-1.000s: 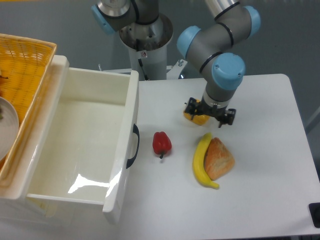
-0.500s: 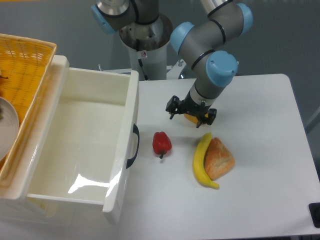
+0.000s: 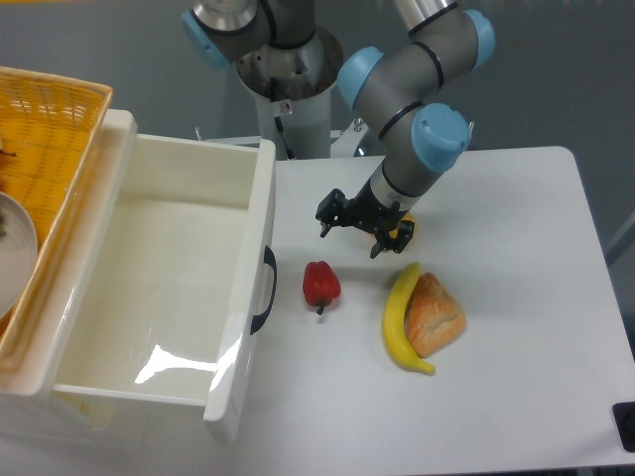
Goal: Pick up the red pepper
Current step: 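Lower the gripper down around the red pepper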
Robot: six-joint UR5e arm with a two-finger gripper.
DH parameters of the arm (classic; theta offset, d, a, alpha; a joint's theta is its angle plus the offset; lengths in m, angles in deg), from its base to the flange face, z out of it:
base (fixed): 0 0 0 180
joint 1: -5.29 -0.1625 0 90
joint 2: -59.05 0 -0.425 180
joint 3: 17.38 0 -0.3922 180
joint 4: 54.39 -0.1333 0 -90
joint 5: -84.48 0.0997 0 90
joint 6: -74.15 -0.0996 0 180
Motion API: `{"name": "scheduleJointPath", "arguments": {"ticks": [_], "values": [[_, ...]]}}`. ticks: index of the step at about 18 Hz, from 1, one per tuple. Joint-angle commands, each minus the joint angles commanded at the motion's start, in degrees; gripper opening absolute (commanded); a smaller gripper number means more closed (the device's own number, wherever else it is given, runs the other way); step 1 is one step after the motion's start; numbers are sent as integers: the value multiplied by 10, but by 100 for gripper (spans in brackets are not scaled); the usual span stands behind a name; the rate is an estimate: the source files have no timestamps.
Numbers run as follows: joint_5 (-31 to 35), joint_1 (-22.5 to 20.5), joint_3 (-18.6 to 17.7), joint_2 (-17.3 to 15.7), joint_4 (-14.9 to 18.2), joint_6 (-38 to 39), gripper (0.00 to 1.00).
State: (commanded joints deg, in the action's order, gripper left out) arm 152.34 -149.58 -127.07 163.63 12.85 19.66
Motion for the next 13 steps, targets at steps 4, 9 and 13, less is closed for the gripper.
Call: {"name": "scheduleJointPath", "arguments": {"ticks": [4,9,13], "values": [[-1,3,-2,16,-19,0,100],[-4,6,-3,24,-25,3,100],[-12,10,-3,31,-35,6,100]]}}
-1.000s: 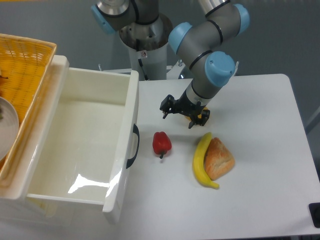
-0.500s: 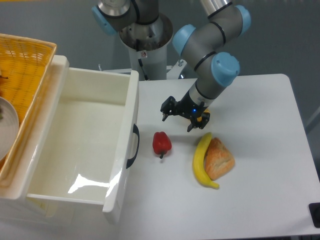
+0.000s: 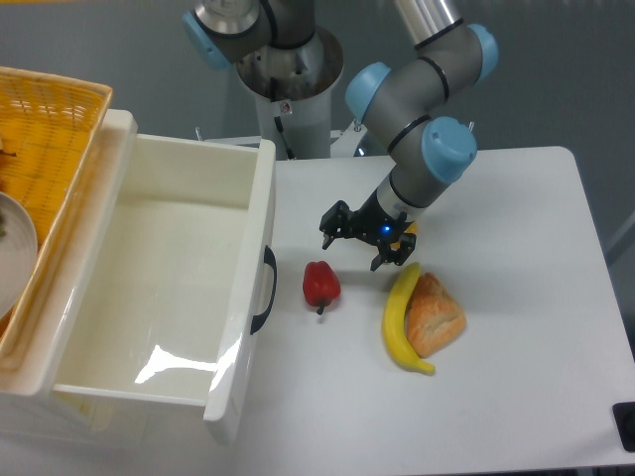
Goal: Pick up the red pepper
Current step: 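Lower the gripper down around the red pepper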
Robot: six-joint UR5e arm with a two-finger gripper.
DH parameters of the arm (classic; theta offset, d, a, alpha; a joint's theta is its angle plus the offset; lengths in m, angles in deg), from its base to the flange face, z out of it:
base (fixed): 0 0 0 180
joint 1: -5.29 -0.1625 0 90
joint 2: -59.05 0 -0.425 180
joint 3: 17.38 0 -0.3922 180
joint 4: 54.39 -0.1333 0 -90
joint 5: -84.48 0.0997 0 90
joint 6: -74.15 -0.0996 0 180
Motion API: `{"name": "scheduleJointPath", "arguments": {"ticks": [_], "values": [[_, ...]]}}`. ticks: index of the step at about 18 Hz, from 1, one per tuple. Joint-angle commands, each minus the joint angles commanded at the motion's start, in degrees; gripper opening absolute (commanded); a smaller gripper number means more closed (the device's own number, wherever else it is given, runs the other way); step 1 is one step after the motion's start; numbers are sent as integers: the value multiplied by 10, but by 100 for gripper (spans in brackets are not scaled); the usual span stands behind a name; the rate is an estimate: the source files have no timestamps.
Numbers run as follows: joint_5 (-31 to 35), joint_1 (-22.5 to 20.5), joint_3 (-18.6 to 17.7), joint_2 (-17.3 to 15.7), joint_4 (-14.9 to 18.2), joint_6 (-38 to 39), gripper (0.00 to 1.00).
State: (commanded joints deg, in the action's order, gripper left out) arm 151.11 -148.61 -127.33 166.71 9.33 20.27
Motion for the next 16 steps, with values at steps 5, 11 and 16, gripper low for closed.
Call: {"name": "scheduleJointPath", "arguments": {"ticks": [5,11,16], "values": [[-1,6,0,9,-7,3,100],[-3,21,4,18,-22,40,100],[-3,28,4,28,-33,54,100]]}}
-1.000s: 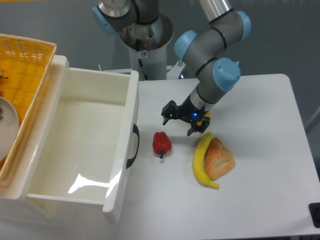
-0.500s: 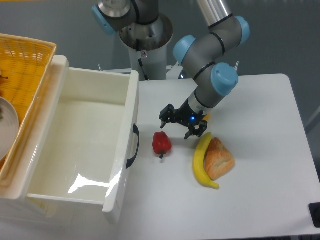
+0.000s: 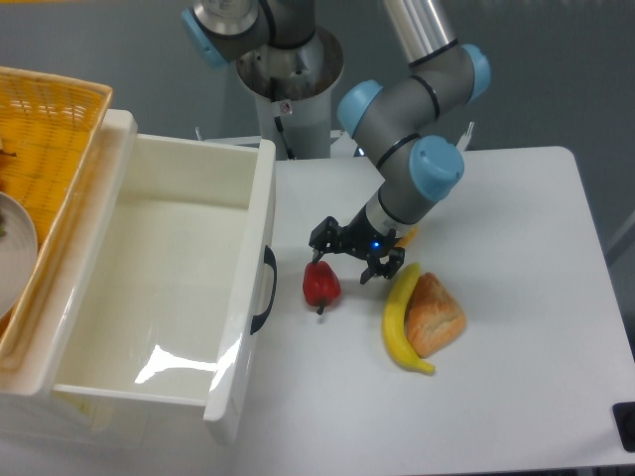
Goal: Pick up the red pepper
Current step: 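Lower the gripper down around the red pepper, then close the gripper on the red pepper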
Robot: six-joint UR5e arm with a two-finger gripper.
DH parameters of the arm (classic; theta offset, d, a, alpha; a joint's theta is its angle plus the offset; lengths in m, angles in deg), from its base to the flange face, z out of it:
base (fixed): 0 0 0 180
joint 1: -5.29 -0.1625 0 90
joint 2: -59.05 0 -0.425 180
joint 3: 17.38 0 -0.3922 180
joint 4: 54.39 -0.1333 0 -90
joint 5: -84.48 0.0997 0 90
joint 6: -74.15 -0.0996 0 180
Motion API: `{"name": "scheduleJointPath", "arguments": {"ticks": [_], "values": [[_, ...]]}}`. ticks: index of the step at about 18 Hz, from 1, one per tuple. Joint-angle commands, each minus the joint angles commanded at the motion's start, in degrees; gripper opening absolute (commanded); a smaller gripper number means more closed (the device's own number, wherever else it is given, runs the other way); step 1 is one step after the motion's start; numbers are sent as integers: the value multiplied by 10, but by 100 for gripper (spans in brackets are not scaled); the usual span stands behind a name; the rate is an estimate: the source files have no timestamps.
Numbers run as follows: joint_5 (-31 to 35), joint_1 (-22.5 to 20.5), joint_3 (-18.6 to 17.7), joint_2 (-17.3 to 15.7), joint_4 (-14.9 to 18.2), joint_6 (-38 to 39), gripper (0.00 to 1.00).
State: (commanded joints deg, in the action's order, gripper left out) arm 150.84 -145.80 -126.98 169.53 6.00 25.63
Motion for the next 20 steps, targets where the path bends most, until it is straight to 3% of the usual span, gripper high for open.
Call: {"name": "scheduleJointPath", "arguments": {"ticks": [20], "values": [[4,24,-4,18,-38,33,100]]}}
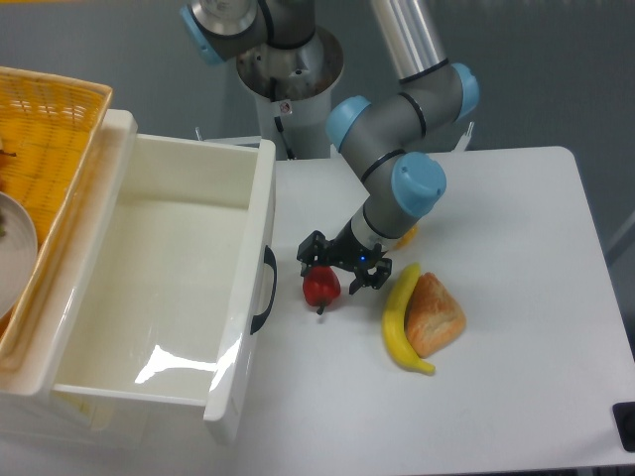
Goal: Pick up the red pepper
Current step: 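Close the gripper on the red pepper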
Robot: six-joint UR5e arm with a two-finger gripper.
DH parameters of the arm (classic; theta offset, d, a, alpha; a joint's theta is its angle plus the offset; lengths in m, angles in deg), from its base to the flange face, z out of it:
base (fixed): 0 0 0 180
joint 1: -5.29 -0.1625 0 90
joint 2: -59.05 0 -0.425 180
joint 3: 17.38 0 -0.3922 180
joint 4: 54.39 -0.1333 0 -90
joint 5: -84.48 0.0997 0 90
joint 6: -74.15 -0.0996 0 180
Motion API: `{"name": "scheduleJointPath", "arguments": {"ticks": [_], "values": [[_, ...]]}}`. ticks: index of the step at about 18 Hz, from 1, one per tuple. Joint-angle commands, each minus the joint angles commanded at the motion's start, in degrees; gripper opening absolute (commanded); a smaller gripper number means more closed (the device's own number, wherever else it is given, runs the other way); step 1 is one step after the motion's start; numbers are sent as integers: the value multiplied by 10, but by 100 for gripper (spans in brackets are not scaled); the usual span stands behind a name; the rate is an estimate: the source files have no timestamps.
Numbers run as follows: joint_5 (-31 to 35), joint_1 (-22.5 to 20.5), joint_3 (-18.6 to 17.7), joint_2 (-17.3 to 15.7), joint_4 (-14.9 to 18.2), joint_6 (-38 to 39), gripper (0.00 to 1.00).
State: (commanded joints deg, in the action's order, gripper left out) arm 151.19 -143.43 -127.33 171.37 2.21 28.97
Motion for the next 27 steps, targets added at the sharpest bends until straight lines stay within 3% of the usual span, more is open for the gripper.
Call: {"name": "scheduleJointPath", "arguments": {"ticks": [8,14,21,24,27], "values": [[10,8,-3,0,-11,1,100],[12,9,-3,4,-14,11,92],[13,9,1,4,-12,9,53],[16,9,3,4,-10,9,32],[48,9,11,-2,-9,11,23]]}}
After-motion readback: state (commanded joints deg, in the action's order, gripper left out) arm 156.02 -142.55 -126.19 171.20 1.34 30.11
